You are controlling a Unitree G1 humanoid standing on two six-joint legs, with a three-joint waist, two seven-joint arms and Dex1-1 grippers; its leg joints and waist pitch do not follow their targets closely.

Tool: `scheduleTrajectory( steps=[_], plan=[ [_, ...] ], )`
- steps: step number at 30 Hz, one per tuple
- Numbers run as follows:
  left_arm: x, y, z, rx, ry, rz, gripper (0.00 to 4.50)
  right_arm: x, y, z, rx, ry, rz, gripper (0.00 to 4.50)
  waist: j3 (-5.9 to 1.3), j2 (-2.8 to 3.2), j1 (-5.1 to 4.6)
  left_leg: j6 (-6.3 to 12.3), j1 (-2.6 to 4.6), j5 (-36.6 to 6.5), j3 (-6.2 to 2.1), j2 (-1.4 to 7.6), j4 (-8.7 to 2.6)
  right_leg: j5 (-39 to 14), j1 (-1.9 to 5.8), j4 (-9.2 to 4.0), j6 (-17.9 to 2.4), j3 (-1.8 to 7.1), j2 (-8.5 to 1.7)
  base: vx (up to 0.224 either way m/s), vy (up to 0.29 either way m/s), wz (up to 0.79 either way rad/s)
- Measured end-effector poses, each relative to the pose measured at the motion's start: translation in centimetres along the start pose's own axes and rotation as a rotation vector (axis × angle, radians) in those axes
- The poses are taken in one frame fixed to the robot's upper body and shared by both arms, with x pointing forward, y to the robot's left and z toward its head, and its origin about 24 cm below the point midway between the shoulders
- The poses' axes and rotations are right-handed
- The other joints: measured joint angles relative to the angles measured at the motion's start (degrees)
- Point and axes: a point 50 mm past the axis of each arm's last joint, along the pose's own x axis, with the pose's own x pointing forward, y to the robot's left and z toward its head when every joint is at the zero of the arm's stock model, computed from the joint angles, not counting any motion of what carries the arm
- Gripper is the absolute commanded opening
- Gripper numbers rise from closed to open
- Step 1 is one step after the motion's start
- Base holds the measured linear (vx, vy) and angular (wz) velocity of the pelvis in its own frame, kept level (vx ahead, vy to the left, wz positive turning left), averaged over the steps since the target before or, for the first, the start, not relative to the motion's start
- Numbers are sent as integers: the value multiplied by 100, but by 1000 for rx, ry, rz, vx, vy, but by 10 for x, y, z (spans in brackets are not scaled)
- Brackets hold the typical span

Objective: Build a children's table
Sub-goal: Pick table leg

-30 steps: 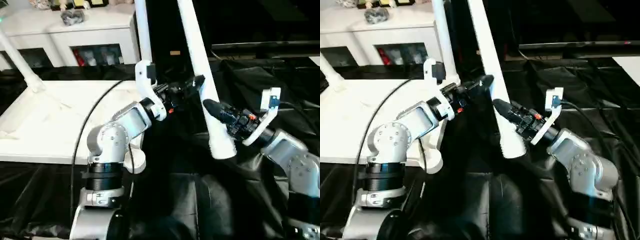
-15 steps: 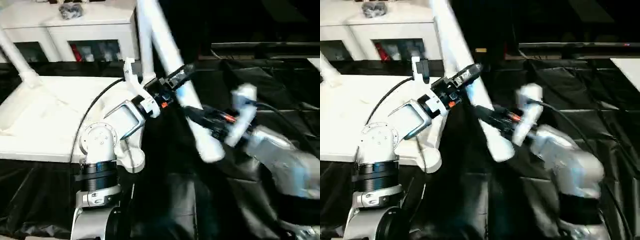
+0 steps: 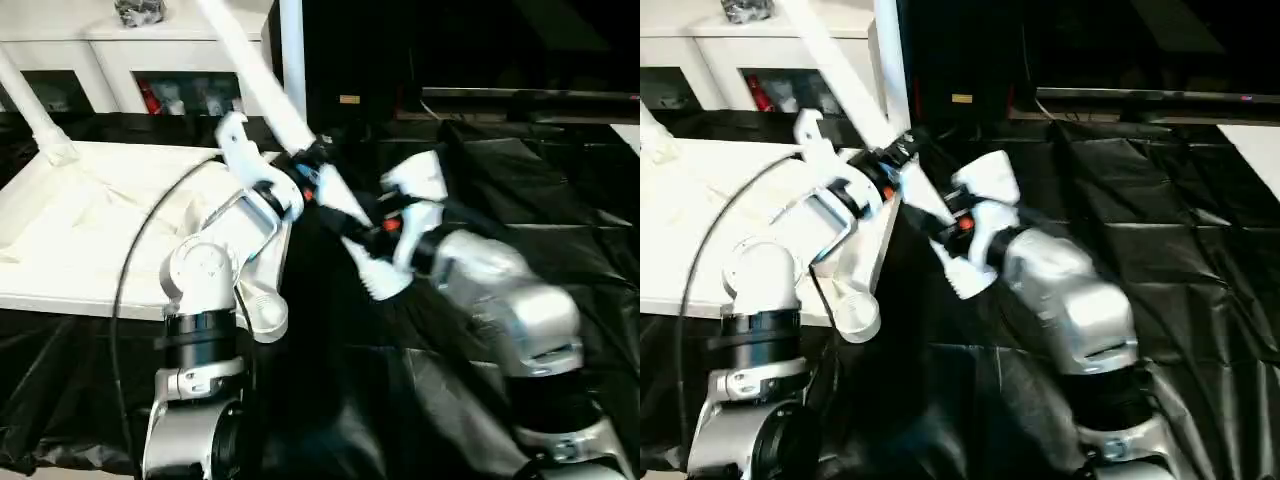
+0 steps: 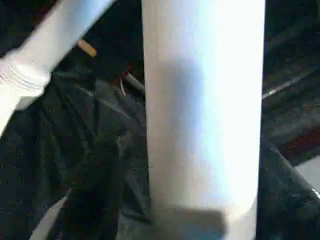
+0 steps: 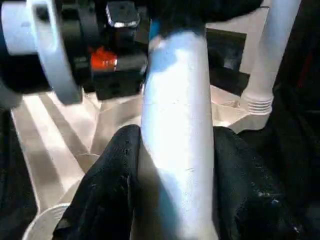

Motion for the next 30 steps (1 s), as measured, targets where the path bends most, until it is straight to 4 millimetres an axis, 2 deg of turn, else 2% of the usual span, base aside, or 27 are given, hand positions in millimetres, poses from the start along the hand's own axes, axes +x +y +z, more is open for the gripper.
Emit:
scheduleTrajectory(
  steps=[4, 6, 8, 11, 15, 16, 17, 24, 30],
  plan=[
    [0, 0, 2, -3, -15, -4, 285, 2, 2, 0, -5, 0, -3, 182, 2, -32, -3, 3, 0, 6, 1, 0, 0, 9, 0, -1, 3, 3, 0, 0, 0, 0],
    [-1, -1, 3, -1, -19, -22, 245, 2, 2, 0, 15, -8, 3, 252, 6, -50, -3, 3, 1, 9, 0, 0, 0, 13, 0, 0, 3, 2, 0, 0, 0, 0],
    [0, -4, 3, 19, -12, -61, 246, 2, 2, 0, 69, -26, 22, 256, 10, -58, 2, 3, 1, 12, 0, 0, 0, 17, 0, 0, 2, 3, 0, 0, 0, 0],
    [-2, -8, 3, 66, 11, -130, 206, -1, -1, 2, 109, -23, 70, 291, 11, -58, 2, 2, 1, 15, 1, -1, 1, 23, 1, -1, 1, 4, 0, 0, 0, 0],
    [-6, -7, -1, 123, 82, -226, 192, -10, -5, 1, 128, 15, 172, 310, 11, -58, 3, -4, 8, 21, 1, 0, 1, 25, 4, 6, 1, 4, 0, 0, 0, 0],
    [-8, -6, -2, 140, 104, -253, 181, -14, -7, 0, 130, 30, 199, 333, 11, -59, 4, -6, 8, 23, 1, 0, 1, 25, 3, 8, 1, 4, 0, 0, 0, 0],
    [-10, -5, -1, 157, 124, -285, 183, -18, -9, -1, 133, 47, 225, 339, 11, -58, 4, -8, 8, 25, 1, 0, 1, 25, 2, 11, 1, 4, 0, 0, 0, 0],
    [-24, -11, 10, 205, 218, -568, 178, -43, -13, -2, 215, 127, 475, 340, 11, -58, 4, -10, 18, 35, 1, 2, 1, 31, 5, 21, -8, 4, 0, 0, 0, 0],
    [-32, -23, 11, 169, 257, -748, 178, -50, -13, -3, 232, 150, 585, 340, 10, -59, 7, -6, 19, 44, 1, 2, 1, 45, 5, 23, -31, 2, 0, 0, 0, 0]
  ],
)
